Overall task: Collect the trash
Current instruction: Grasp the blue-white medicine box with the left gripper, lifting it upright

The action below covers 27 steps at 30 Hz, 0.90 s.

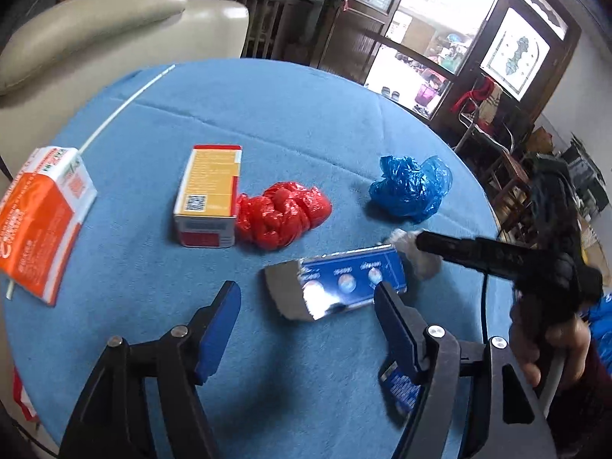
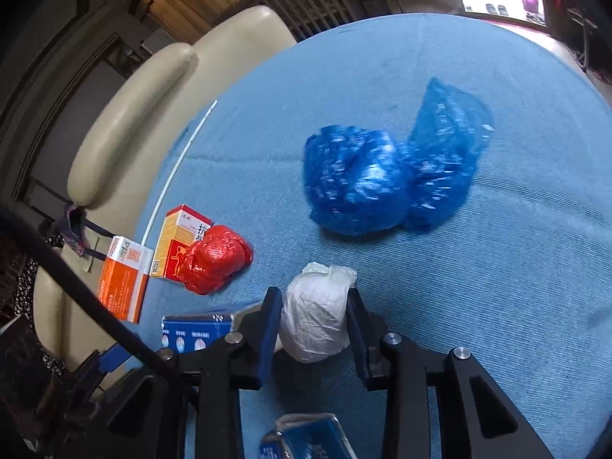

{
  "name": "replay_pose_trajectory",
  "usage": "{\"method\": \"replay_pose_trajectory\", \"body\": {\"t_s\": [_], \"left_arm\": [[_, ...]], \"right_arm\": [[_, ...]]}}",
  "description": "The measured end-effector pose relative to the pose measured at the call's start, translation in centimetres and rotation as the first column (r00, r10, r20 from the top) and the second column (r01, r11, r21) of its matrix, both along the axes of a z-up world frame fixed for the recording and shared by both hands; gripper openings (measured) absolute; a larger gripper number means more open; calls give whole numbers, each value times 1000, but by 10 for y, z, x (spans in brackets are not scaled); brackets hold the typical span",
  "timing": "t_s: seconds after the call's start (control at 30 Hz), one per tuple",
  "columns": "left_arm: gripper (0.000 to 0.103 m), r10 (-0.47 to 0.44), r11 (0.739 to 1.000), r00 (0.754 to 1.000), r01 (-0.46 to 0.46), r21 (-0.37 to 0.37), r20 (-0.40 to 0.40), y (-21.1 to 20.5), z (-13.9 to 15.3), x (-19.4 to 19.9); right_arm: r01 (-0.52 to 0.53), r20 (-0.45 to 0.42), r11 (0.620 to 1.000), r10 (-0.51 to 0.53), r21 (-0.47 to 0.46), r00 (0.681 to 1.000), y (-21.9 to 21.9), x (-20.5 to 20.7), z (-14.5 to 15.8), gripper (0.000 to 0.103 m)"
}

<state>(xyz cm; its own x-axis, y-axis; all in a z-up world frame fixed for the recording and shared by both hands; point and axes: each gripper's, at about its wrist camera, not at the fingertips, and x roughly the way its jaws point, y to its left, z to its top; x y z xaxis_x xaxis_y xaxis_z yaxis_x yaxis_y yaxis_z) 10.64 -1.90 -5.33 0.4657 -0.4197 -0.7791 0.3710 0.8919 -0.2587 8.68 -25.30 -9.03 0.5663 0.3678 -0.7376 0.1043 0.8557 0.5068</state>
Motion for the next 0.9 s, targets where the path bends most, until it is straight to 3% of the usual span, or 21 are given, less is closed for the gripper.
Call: {"method": "replay_pose_trajectory", "body": {"t_s": [0.17,0.37,0.47,0.6,0.83,0.9], "left_arm": [[73,-22,1000,1000,22,-4,9,-25,1,0],[73,-172,978,981,159,131,91,-48,7,7],[73,-273,956,960,264,124,59,-45,5,18],[73,-418,905,908,419,71,-30,-42,0,26],[73,-488,860,871,492,135,-61,-50,-17,28],[73,-508,853,859,512,102,-63,-53,-18,18]], "right_arm": [[37,41,999,-35,-31,999,-22,-28,5,36],[51,39,999,-51,-3,998,-43,-56,4,36],[56,31,998,-57,18,998,-52,-69,1,36],[60,21,998,-61,35,998,-53,-78,-4,36],[61,6,995,-61,75,998,-55,-89,-8,36],[57,11,996,-58,71,998,-53,-91,-6,36]]}}
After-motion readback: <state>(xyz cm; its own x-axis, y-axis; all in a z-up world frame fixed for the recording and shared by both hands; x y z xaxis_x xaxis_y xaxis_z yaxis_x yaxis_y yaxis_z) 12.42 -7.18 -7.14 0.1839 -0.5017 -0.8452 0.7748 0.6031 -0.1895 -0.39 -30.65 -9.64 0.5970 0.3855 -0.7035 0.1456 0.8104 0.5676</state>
